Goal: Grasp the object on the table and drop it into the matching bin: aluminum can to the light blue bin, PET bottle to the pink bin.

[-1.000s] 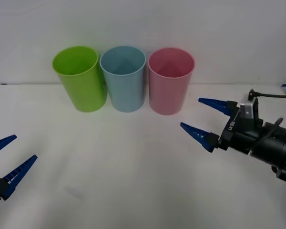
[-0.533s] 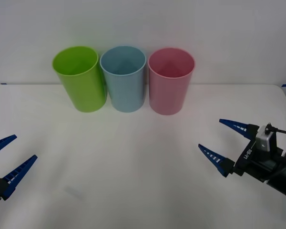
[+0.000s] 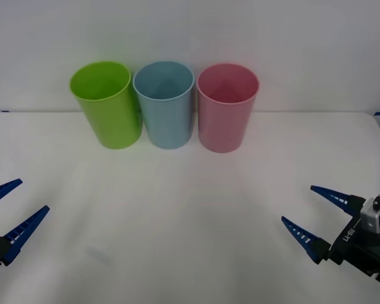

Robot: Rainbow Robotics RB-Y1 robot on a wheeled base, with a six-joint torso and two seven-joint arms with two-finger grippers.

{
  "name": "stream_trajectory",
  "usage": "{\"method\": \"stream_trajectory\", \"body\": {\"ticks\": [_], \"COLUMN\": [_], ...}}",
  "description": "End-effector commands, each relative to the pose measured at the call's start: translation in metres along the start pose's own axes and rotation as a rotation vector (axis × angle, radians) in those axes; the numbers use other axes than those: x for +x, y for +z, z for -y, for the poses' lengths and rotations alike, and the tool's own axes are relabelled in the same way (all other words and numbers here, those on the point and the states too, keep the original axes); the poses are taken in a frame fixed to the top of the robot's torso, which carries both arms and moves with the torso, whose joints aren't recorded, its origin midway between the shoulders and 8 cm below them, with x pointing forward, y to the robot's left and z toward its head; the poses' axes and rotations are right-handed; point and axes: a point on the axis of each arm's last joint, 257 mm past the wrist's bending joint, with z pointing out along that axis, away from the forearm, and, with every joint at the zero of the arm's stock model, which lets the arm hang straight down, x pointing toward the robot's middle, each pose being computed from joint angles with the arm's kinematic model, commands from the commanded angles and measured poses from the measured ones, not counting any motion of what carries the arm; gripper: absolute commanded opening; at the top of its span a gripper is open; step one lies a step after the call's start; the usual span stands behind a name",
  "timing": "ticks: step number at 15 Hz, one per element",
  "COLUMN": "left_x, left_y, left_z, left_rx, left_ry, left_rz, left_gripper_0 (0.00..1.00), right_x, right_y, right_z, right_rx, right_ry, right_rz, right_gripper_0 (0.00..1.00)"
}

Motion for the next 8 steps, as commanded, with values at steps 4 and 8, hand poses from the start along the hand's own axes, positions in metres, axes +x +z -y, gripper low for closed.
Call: {"method": "stream_trajectory", "body": {"ticks": [4,8], "left_x": [0.000,0.000], "left_y": [0.000,0.000], "left_z": [0.000,0.000], "left_rx": [0.000,0.000], "left_ry": [0.000,0.000], "left_rz": [0.000,0.000], "left_gripper_0": [1.00,1.00], "right_x": [0.016,0.028], "right_y": [-0.027,-0.034], "right_z": [-0.005,-0.001], "right_rx": [0.015,-0.002], "right_ry": [0.072,0.094], "right_rz": [-0.003,-0.001], "right_gripper_0": [1.00,1.00]}}
